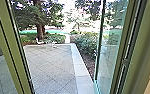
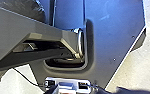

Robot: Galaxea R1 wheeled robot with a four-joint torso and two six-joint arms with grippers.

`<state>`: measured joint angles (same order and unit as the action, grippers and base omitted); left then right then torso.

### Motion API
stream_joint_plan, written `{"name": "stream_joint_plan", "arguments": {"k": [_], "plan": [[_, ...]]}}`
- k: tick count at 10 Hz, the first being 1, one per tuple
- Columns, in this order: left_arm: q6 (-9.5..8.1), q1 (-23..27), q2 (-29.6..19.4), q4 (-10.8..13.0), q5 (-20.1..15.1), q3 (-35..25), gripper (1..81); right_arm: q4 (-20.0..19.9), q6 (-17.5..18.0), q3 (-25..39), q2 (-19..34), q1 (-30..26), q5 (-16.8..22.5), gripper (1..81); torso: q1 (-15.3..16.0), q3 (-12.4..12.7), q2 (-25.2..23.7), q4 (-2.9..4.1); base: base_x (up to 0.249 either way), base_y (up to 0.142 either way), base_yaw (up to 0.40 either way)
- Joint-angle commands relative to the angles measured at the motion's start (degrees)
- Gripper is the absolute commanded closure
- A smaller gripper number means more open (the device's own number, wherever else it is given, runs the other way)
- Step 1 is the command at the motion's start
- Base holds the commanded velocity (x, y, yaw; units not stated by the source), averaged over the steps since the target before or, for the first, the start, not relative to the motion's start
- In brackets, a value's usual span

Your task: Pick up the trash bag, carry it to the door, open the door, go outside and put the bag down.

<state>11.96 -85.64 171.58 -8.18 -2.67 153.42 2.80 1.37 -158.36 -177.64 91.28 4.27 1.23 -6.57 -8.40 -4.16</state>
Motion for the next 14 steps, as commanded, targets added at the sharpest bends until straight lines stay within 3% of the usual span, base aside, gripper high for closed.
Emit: {"name": "stream_joint_plan", "arguments": {"k": [1, 14], "plan": [[0.43, 3.33, -0.27, -0.08, -2.87, -0.4, 81.1, 0.62, -0.49, 0.6, -1.25, -2.64, 3.56, 1.0, 0.0, 0.0, 0.0, 0.0, 0.071, 0.0, 0.0], [0.43, 3.15, 0.34, 0.27, -2.86, -0.49, 81.1, 0.71, -0.49, 0.6, -1.25, -2.64, 3.56, 1.0, -0.06, 0.02, 0.0, 0.0, 0.073, 0.0, 0.0]]}}
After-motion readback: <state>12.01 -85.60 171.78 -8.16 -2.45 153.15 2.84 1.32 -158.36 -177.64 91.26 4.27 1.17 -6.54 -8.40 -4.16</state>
